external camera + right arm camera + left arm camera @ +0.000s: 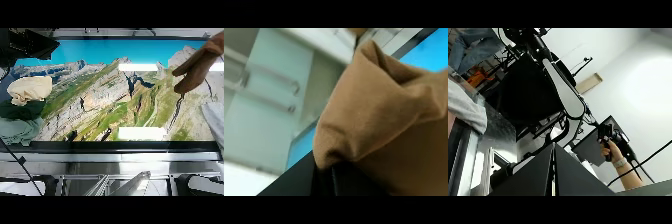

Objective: Fold the shirts.

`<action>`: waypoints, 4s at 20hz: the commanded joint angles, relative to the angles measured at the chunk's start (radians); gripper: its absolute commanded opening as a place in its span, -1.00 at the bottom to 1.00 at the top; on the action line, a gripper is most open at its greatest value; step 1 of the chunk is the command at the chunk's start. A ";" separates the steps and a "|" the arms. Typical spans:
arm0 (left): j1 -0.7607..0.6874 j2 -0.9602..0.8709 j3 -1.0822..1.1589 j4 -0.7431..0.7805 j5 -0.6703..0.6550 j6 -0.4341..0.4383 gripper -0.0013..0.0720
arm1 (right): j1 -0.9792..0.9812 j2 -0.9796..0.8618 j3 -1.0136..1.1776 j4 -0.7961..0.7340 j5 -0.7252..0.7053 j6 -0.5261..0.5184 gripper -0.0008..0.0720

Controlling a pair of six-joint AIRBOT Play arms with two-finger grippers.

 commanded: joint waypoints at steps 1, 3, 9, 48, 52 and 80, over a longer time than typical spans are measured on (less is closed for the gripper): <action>-0.002 0.000 0.000 0.001 -0.008 0.000 -0.96 | -0.155 -0.015 0.001 -0.011 -0.041 0.008 -0.92; -0.011 0.000 0.000 0.001 -0.003 0.000 -0.96 | -0.192 -0.028 0.001 -0.011 -0.064 0.008 -0.92; -0.075 0.000 0.000 0.002 0.011 0.000 -0.96 | -0.204 -0.056 0.025 -0.027 -0.058 0.040 -0.92; -0.157 0.000 0.000 0.160 -0.009 0.034 -0.96 | -0.392 0.212 -0.465 -1.619 0.282 0.673 -0.50; -0.157 0.000 0.000 0.159 -0.008 0.034 -0.96 | -0.392 0.211 -0.433 -1.614 0.346 0.674 0.90; -0.074 0.698 -1.086 0.578 0.340 0.049 -0.91 | 1.030 0.660 -0.787 -0.759 -0.305 0.380 -0.92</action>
